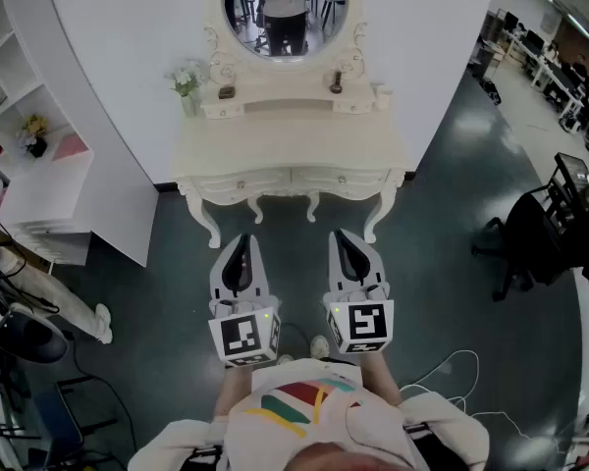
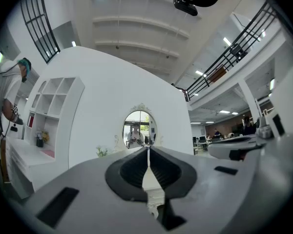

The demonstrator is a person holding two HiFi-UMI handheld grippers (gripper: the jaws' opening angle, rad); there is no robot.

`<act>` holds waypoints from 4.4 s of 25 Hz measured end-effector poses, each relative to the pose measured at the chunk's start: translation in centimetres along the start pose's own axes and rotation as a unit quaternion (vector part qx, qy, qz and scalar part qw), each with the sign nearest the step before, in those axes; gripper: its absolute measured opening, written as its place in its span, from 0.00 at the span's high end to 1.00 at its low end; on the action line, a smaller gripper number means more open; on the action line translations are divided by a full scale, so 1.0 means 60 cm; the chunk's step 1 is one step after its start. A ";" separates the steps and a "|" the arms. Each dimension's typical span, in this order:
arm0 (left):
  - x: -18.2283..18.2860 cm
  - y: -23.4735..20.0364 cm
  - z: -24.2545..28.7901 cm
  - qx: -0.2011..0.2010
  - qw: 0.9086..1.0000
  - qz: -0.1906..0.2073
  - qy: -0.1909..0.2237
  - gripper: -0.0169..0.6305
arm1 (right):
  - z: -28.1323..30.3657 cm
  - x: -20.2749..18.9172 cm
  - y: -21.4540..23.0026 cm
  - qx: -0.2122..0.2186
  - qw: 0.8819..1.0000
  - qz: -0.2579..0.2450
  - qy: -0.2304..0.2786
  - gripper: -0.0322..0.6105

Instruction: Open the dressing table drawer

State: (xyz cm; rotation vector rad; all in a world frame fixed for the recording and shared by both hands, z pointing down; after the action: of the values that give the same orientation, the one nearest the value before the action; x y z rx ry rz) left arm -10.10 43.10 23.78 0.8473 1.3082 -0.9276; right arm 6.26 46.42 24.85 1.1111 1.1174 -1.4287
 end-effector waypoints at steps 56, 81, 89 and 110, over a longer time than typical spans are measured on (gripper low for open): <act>0.020 -0.088 0.560 0.014 1.000 -0.015 -0.001 0.95 | 0.485 0.054 0.205 0.053 0.999 -0.011 -0.001 0.95; 0.082 -0.295 0.943 -0.009 1.000 -0.007 -0.007 0.95 | 0.919 0.154 0.206 0.033 0.999 -0.011 -0.014 0.95; 0.066 -0.299 0.969 -0.002 0.999 0.009 -0.039 0.95 | 0.963 0.152 0.211 0.049 0.999 -0.009 -0.014 0.95; 0.072 -0.274 1.014 0.019 0.999 0.003 -0.038 0.95 | 1.003 0.138 0.250 0.085 0.996 0.007 -0.018 0.95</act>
State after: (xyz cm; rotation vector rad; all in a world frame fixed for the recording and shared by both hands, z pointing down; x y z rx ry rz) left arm -0.44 -19.32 24.64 0.8385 1.2252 -0.9731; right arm 14.76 -15.57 24.97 1.2045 0.9763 -1.5489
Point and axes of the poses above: the fingertips, and each gripper's own axes: z forward along the fingers, y to its right, x out of its top, the point moved 4 cm from there along -z, backward along the fingers, and after that the axes turned 13 degrees about -y, right-handed, at the moved point
